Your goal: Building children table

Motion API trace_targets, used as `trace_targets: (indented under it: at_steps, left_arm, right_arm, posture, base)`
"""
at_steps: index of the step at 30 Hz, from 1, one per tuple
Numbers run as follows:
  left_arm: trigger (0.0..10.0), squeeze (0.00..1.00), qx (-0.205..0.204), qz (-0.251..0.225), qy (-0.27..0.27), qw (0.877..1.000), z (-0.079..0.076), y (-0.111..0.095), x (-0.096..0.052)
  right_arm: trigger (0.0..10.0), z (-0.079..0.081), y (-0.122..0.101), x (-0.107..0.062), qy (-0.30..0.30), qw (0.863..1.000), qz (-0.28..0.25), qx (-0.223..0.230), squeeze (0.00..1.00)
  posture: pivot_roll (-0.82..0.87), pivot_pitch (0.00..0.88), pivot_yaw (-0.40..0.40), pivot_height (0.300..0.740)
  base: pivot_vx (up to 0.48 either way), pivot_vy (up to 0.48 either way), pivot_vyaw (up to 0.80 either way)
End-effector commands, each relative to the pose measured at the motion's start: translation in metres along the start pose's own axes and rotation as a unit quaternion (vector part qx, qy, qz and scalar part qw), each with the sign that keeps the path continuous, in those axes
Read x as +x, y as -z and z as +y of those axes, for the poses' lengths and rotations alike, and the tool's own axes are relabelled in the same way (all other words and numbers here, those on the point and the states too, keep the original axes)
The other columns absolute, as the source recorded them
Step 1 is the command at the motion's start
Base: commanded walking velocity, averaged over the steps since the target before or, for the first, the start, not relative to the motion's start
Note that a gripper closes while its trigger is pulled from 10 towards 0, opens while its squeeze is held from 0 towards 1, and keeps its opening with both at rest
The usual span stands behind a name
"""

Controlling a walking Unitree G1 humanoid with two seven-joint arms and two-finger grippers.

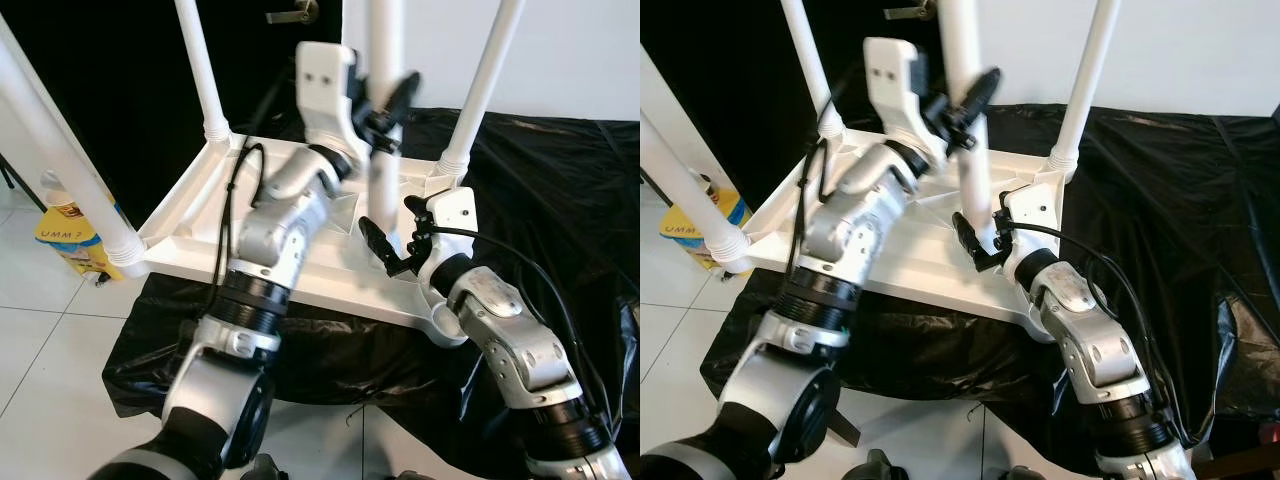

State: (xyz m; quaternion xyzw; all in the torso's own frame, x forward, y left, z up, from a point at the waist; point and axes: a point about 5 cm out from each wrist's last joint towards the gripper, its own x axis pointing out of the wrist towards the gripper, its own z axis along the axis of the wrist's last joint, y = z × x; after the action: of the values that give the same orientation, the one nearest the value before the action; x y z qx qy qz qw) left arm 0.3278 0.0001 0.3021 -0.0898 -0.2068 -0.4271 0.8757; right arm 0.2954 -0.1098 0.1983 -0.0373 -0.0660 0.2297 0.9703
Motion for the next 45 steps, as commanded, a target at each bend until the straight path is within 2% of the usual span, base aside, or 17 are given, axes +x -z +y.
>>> trace_targets:
  at_steps: [1,3,9,21,22,24,25,26,28,29,30,31,43,44,45]
  left_arm:
    - [10.0,0.00,0.014,-0.005,0.023,1.000,-0.008,-0.004,0.002]
    - [10.0,0.00,0.015,-0.008,0.030,0.999,-0.017,-0.004,0.003]
    - [10.0,0.00,0.015,-0.012,0.039,0.999,-0.028,-0.004,0.004]
    - [10.0,0.00,0.012,-0.019,0.056,0.998,-0.045,-0.007,0.009]
    - [10.0,0.00,0.012,-0.020,0.057,0.998,-0.046,-0.007,0.009]
    - [10.0,0.00,0.013,-0.020,0.058,0.998,-0.047,-0.007,0.010]
    - [10.0,0.00,0.013,-0.020,0.058,0.998,-0.048,-0.008,0.010]
    - [10.0,0.00,0.013,-0.021,0.060,0.998,-0.049,-0.008,0.010]
    - [10.0,0.00,0.013,-0.022,0.060,0.998,-0.050,-0.009,0.010]
    - [10.0,0.00,0.015,-0.022,0.061,0.998,-0.051,-0.009,0.011]
    - [10.0,0.00,0.015,-0.022,0.061,0.998,-0.051,-0.009,0.011]
    - [10.0,0.00,0.015,-0.023,0.062,0.998,-0.051,-0.010,0.011]
    - [10.0,0.00,0.009,-0.023,0.074,0.997,-0.058,-0.010,0.011]
    - [10.0,1.00,-0.001,-0.025,0.079,0.997,-0.059,-0.010,0.011]
    - [10.0,1.00,-0.009,-0.027,0.082,0.996,-0.059,-0.010,0.010]
  right_arm:
    - [10.0,0.002,0.002,0.002,-0.001,1.000,0.013,-0.001,0.00]
    - [10.0,0.003,0.002,0.005,0.000,1.000,0.017,-0.001,0.00]
    - [10.0,0.004,0.000,0.008,0.003,1.000,0.025,-0.001,0.00]
    - [10.0,0.005,0.000,0.012,0.014,0.999,0.029,-0.005,0.00]
    - [9.1,0.005,0.000,0.013,0.016,0.999,0.029,-0.002,0.00]
    - [9.1,0.004,0.000,0.013,0.018,0.999,0.030,0.000,0.00]
    - [4.7,0.004,0.001,0.013,0.021,0.999,0.031,0.002,0.00]
    - [3.8,0.004,0.001,0.013,0.023,0.999,0.032,0.004,0.00]
    - [3.8,0.003,0.001,0.013,0.025,0.999,0.034,0.005,0.00]
    - [2.3,0.003,0.002,0.013,0.029,0.999,0.037,0.007,0.00]
    - [2.3,0.003,0.002,0.013,0.029,0.999,0.037,0.007,0.00]
    - [0.0,0.003,0.002,0.013,0.031,0.999,0.037,0.008,0.00]
    - [0.0,-0.002,0.000,0.015,0.050,0.998,0.030,0.015,0.00]
    - [2.5,-0.002,0.000,0.016,0.054,0.998,0.030,0.018,0.00]
    - [2.5,-0.003,0.000,0.016,0.056,0.998,0.030,0.019,0.00]
  posture:
    - [-0.09,0.000,-0.023,0.740]
    - [-0.08,0.001,-0.026,0.740]
    - [-0.08,0.005,-0.031,0.740]
    - [-0.07,0.021,-0.031,0.740]
    - [-0.07,0.023,-0.031,0.740]
    - [-0.07,0.023,-0.031,0.740]
    - [-0.07,0.024,-0.030,0.740]
    - [-0.07,0.024,-0.030,0.740]
    - [-0.07,0.024,-0.029,0.740]
    - [-0.07,0.024,-0.029,0.740]
    - [-0.07,0.024,-0.029,0.740]
    - [-0.07,0.024,-0.029,0.740]
    - [-0.06,0.022,-0.029,0.740]
    - [-0.06,0.021,-0.030,0.740]
    - [-0.06,0.021,-0.030,0.740]
  base:
    - [0.000,0.000,0.00]
    - [0.000,0.000,0.00]
    - [0.000,0.000,0.00]
    - [0.000,0.000,0.00]
    - [0.000,0.000,0.00]
    - [0.000,0.000,0.00]
    - [0.000,0.000,0.00]
    - [0.000,0.000,0.00]
    - [0.000,0.000,0.00]
    - [0.000,0.000,0.00]
    - [0.000,0.000,0.00]
    - [0.000,0.000,0.00]
    - [0.000,0.000,0.00]
    - [0.000,0.000,0.00]
    - [0.000,0.000,0.00]
